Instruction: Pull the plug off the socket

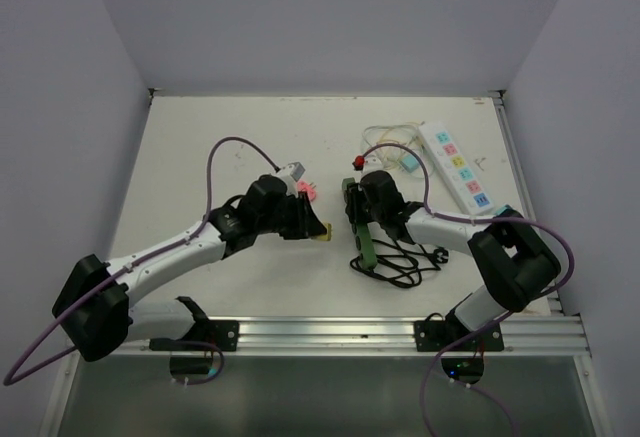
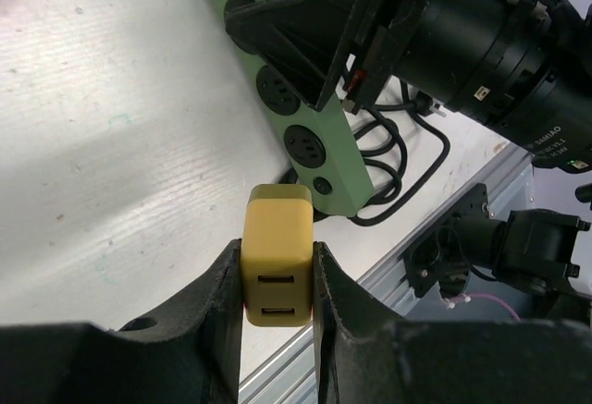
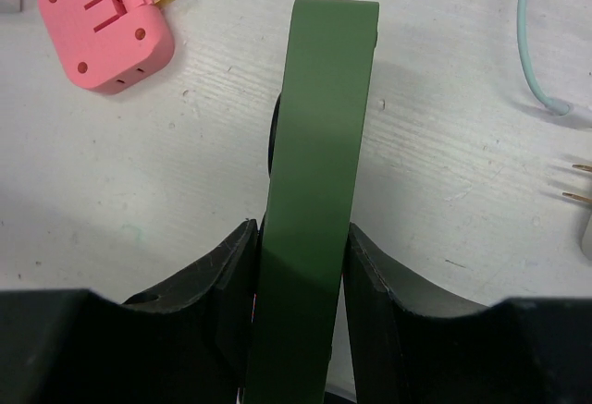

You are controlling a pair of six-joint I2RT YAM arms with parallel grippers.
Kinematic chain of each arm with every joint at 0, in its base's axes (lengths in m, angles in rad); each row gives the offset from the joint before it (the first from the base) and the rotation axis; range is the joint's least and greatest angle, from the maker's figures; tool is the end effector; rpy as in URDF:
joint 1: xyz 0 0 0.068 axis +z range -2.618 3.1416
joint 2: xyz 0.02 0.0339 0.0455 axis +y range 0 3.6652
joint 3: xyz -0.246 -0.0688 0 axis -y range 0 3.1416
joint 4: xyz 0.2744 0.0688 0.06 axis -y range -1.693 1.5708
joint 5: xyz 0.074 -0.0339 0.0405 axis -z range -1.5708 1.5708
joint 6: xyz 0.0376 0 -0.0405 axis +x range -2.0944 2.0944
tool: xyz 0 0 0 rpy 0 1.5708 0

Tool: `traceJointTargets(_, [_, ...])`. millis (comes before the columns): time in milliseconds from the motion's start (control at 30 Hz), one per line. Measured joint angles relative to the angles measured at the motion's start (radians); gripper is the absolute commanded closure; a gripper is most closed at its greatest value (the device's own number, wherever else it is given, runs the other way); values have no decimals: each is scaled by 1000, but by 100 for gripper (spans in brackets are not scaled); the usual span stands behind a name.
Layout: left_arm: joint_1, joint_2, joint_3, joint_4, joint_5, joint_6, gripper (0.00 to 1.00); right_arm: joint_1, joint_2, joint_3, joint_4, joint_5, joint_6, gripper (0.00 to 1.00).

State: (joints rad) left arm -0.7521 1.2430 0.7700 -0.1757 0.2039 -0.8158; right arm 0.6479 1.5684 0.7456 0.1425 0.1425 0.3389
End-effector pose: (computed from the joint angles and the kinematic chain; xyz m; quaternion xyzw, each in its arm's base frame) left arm 0.2144 -0.2110 0.2079 0.0169 0.8919 -0.3770 0.2490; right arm 0.2715 0.1988 0.1292 -0.1082 0.8942 0.1469 0.4088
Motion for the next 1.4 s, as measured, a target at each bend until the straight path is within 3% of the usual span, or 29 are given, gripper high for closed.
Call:
traceJointTargets(167, [38, -51, -34, 5, -79, 8, 100, 0, 0, 0, 0, 0, 0, 100])
traceJointTargets(433, [180, -94, -244, 114, -156, -20, 100, 0, 0, 0, 0, -5, 0, 100])
traceJointTargets(733, [323, 60, -288, 339, -167, -37, 96, -3, 0, 0, 0, -29, 0, 100])
traceJointTargets(933, [360, 187, -276, 459, -145, -60, 78, -12, 0, -3, 3, -50, 3, 100])
traceJointTargets(1067, [364, 225, -272, 513, -128, -75, 54, -21, 0, -11, 12, -71, 10, 100])
traceJointTargets(1400, [365, 124, -294, 426, -158, -82, 11, -69, 0, -39, 47, -198, 45, 100])
